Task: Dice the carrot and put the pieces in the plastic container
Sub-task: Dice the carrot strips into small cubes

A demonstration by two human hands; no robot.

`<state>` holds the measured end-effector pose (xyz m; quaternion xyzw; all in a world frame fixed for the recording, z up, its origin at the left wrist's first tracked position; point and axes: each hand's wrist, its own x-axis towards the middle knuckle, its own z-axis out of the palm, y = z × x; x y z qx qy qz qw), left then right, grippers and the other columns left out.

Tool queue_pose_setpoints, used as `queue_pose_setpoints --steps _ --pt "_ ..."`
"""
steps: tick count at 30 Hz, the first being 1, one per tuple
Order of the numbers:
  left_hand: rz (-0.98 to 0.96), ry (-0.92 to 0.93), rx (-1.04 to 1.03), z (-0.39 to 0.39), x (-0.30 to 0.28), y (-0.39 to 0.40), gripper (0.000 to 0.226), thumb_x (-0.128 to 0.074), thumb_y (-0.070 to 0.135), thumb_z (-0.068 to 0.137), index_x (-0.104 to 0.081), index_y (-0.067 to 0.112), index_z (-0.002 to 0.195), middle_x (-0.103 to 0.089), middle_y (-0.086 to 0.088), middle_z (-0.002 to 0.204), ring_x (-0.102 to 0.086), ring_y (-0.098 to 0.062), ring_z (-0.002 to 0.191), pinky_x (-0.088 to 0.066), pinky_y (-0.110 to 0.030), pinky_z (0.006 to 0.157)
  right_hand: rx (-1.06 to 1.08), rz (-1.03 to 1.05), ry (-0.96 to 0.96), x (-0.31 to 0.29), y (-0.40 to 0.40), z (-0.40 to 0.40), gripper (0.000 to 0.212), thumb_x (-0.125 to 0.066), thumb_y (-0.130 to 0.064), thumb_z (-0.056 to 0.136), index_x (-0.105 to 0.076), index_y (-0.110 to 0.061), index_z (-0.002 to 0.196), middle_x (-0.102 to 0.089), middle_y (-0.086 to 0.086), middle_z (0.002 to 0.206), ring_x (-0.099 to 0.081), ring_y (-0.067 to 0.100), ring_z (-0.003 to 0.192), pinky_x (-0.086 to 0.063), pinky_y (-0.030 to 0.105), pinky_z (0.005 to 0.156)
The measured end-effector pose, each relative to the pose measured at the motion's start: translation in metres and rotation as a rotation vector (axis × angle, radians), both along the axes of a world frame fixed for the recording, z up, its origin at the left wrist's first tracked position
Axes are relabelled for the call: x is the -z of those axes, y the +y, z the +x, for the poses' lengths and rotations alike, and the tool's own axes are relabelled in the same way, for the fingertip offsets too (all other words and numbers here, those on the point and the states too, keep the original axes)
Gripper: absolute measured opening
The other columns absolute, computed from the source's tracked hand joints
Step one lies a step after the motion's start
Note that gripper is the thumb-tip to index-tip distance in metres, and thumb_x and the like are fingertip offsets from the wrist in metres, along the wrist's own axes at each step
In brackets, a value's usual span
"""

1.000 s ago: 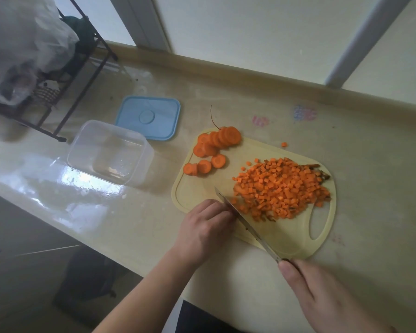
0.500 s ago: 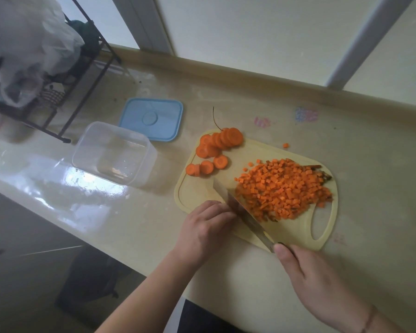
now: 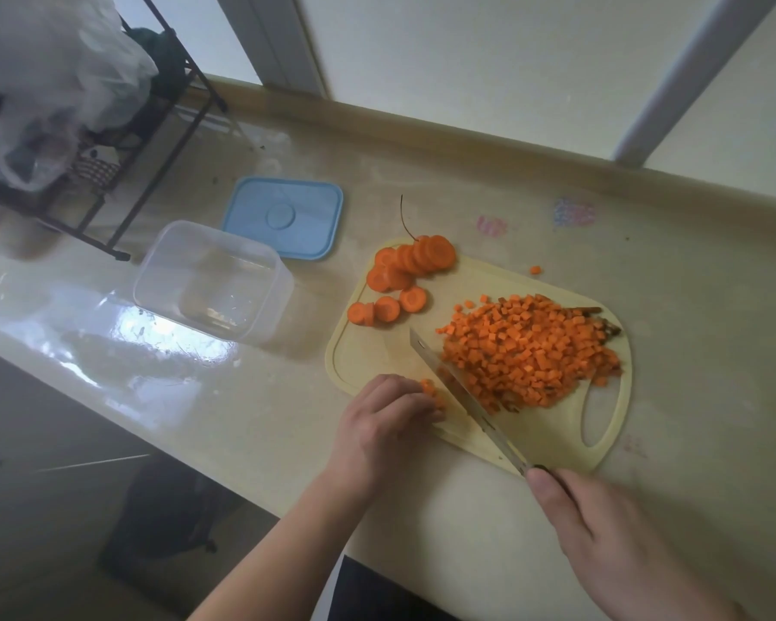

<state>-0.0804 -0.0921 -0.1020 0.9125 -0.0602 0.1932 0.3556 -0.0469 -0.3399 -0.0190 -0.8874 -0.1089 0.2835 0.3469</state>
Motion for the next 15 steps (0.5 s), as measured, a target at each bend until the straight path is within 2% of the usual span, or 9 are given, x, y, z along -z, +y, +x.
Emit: queue_pose_setpoints --steps 4,7,11,15 --pt "0.003 -0.027 -0.028 -0.002 -0.001 0.001 0.010 -0.082 0.008 0.084 -0.075 0.002 0.088 -0.067 -0.007 0.089 -0.064 -0.024 0.083 -0.053 -0.034 0.070 -0.001 0.003 0.013 -0.002 0.000 -0.003 0.096 -0.004 -0.097 0.062 -0.052 -0.014 0.069 -0.062 -0.010 0.069 -0.056 0.005 0.061 -0.040 0.026 0.062" --pt "0.048 -0.026 0.060 -0.004 -0.002 0.003 0.009 -0.079 0.003 0.085 -0.075 0.000 0.092 -0.067 -0.010 0.094 -0.064 -0.028 0.087 -0.054 -0.034 0.076 -0.022 -0.003 0.020 -0.002 0.000 -0.005 0.099 -0.003 -0.097 0.062 -0.054 -0.013 0.073 -0.064 -0.007 0.071 -0.058 0.003 0.062 -0.042 0.025 0.062" --pt "0.077 -0.001 0.148 -0.001 0.000 0.005 0.017 -0.076 -0.002 0.086 -0.075 -0.002 0.103 -0.070 -0.013 0.104 -0.065 -0.032 0.094 -0.054 -0.037 0.083 -0.023 -0.007 0.051 0.004 -0.001 -0.009 0.106 -0.004 -0.097 0.062 -0.060 -0.010 0.085 -0.069 0.000 0.079 -0.063 0.005 0.075 -0.048 0.030 0.070" --pt "0.089 0.029 0.166 0.001 0.004 0.007 0.018 -0.076 -0.002 0.087 -0.075 0.000 0.105 -0.071 -0.012 0.108 -0.065 -0.033 0.097 -0.055 -0.039 0.082 -0.019 -0.046 0.051 0.008 -0.001 -0.014 0.113 0.000 -0.098 0.058 -0.062 -0.010 0.090 -0.070 0.003 0.086 -0.060 0.004 0.087 -0.047 0.027 0.072"
